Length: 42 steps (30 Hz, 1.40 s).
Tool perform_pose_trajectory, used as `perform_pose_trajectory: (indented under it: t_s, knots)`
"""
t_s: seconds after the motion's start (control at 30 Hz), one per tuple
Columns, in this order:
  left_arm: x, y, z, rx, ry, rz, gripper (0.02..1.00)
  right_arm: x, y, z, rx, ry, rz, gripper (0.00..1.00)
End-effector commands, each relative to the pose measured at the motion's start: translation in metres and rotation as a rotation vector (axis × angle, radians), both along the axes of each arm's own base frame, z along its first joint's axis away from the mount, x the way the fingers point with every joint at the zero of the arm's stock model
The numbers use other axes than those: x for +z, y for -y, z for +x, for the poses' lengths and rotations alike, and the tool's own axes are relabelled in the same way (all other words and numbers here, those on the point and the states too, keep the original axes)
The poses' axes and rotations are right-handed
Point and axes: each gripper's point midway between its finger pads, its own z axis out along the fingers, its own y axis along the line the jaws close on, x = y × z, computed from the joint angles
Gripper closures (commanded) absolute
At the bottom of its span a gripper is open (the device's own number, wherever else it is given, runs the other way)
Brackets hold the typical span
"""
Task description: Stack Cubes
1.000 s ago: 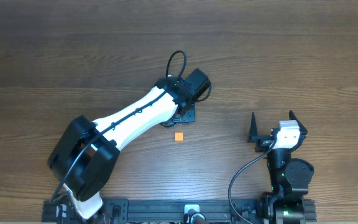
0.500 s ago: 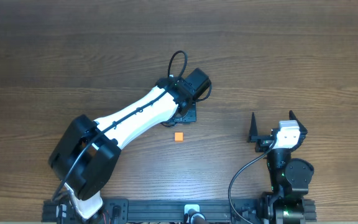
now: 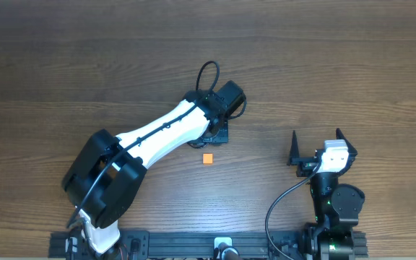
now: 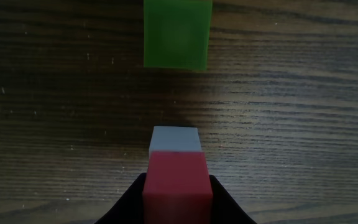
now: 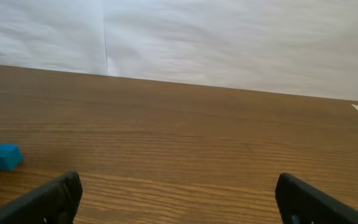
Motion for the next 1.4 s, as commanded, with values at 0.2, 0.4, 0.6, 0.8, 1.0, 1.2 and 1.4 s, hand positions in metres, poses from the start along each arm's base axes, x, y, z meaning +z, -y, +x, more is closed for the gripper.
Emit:
perform_pose_trajectory:
  t_s: [0.2,0.4,0.6,0.8,1.0,1.2,1.4]
  knots:
    - [-0.008,-0.003,-0.001,-0.006,-0.015,0.009,0.803,-0.001,0.000,0.000,-0.003,0.001,-0.005,0.007]
    - [-0.008,-0.003,-0.001,-0.006,-0.015,0.010,0.643,-0.001,0.000,0.000,-0.003,0.001,-0.005,0.009]
    - [-0.008,-0.003,-0.001,-0.006,-0.017,0.011,0.535,-0.001,0.000,0.000,-0.003,0.001,-0.005,0.007]
    - [-0.008,-0.003,-0.004,-0.007,-0.025,0.013,0.286,-0.001,0.000,0.000,-0.003,0.001,-0.005,0.007]
    - [-0.008,-0.003,-0.021,-0.028,-0.076,0.029,0.226,-0.001,0.000,0.000,-0.003,0.001,-0.005,0.009]
    - [-0.005,0.006,-0.037,-0.048,-0.086,0.035,0.229,-0.001,0.000,0.000,-0.003,0.001,-0.005,0.007]
    - [-0.016,0.001,-0.057,-0.004,-0.107,-0.018,0.242,-0.001,0.000,0.000,-0.003,0.001,-0.005,0.009]
